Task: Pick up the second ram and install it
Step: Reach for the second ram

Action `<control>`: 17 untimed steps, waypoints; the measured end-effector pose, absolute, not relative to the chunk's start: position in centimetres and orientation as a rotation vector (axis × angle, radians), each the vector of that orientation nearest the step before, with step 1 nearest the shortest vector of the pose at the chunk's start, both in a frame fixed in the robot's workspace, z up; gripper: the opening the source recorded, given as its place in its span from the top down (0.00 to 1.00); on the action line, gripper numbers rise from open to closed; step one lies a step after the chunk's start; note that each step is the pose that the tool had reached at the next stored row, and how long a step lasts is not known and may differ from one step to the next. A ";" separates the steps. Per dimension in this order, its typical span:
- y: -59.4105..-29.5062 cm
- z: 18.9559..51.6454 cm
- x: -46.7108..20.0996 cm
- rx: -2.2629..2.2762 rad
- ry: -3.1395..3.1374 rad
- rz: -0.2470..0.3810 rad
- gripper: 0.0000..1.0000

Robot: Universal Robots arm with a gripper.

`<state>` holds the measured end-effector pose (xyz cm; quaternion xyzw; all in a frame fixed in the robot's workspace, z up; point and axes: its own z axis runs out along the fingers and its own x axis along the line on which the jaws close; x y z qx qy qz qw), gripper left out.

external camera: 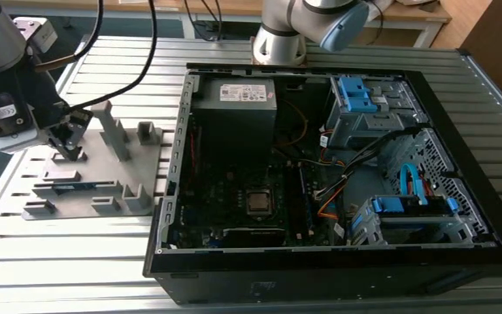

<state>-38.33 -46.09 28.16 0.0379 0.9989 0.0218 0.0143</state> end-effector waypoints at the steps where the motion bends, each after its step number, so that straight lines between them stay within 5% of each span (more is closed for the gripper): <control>1: -46.1 28.0 -38.3 0.118 3.110 0.068 0.90; 17: -46.4 25.9 -39.2 0.113 3.110 0.068 0.90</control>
